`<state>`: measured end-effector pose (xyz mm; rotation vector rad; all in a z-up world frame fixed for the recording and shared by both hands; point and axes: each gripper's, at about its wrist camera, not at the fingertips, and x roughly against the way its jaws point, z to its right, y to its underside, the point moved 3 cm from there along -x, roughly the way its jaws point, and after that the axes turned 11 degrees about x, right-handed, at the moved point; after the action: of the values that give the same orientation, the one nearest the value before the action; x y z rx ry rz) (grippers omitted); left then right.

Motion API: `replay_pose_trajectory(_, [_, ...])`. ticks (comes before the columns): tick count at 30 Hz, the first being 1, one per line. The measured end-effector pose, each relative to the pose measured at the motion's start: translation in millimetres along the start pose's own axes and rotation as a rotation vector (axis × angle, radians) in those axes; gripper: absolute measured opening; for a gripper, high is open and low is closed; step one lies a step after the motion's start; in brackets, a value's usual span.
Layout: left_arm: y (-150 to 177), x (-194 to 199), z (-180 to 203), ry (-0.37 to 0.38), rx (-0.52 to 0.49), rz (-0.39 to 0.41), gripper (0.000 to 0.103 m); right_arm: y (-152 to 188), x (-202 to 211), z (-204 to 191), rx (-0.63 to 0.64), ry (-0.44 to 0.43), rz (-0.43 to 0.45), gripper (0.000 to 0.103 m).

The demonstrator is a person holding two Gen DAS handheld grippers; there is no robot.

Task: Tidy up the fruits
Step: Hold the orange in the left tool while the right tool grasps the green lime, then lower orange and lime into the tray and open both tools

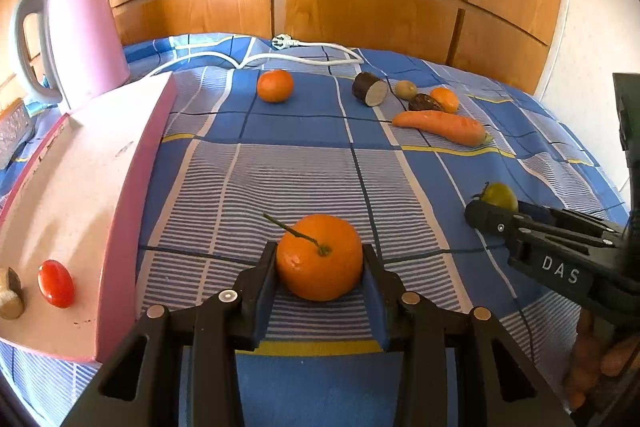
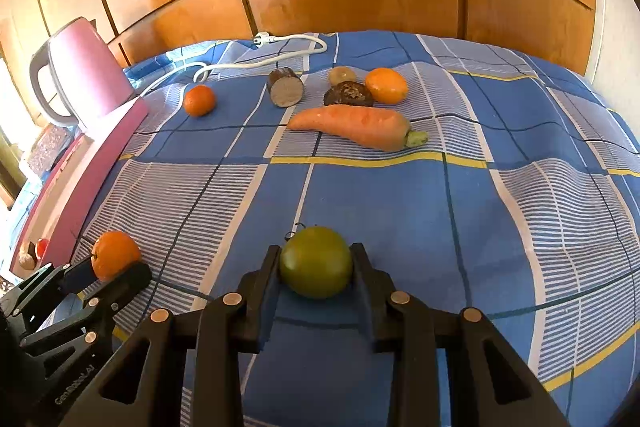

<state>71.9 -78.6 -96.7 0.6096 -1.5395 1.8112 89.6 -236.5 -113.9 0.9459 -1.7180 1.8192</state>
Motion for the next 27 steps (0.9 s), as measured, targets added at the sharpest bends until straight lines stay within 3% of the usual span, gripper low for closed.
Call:
replay_pose_trajectory(10, [-0.3, 10.5, -5.7, 0.000, 0.028, -0.014, 0.038, 5.2, 10.8, -17.5, 0.030, 0.039, -0.014, 0.034])
replay_pose_trajectory(27, [-14.7, 46.0, -24.0, -0.011, 0.082, 0.064, 0.038, -13.7, 28.8, -54.5, 0.056, -0.083, 0.013, 0.033])
